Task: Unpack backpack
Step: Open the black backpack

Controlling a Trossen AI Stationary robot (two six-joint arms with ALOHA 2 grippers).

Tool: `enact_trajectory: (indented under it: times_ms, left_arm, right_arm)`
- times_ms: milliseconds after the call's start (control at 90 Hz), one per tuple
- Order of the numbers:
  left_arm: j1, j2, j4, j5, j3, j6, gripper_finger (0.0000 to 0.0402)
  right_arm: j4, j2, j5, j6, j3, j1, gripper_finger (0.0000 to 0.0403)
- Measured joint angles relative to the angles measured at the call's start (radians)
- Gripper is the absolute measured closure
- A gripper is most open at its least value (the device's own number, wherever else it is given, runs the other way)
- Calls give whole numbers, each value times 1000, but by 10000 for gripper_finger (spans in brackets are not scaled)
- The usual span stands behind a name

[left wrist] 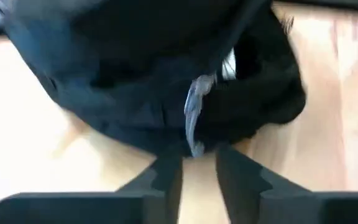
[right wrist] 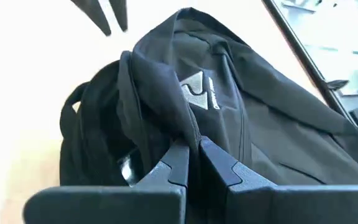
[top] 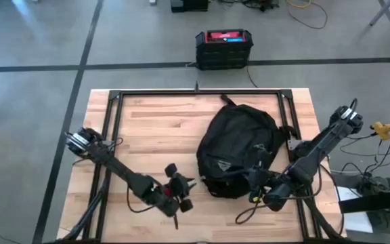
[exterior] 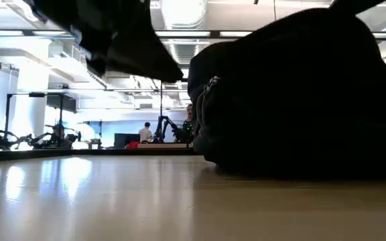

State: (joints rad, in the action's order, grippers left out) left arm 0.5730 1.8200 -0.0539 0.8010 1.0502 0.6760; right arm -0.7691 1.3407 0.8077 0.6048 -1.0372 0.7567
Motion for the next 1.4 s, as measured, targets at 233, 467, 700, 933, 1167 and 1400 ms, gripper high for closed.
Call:
enact_trajectory:
  times_ms: [233,467,700,933,1167,1400]
  left_arm:
    - [-43,63,187,-37,-17,-84,196]
    - [-103,144,277,-161,-17,-115,158]
    - [-137,163,271,-157,-19,-118,273]
    - [-107,126,157,-138,-19,-107,389]
    - [-46,123,-97,-1,-94,234,398]
    - [79,79,-91,164,-233,522,399]
  right_arm:
    - [1,2,-5,-13,-3,0,397]
    - [2,2,-5,-12,-3,0,396]
    - [1,2,-28,-2,-2,0,395]
    - [-7,2,-30,-41,-32,4,395]
    - [-163,-3,-60,-79,-147,31,395]
    - [-279,-8,-90,-108,-228,37,395]
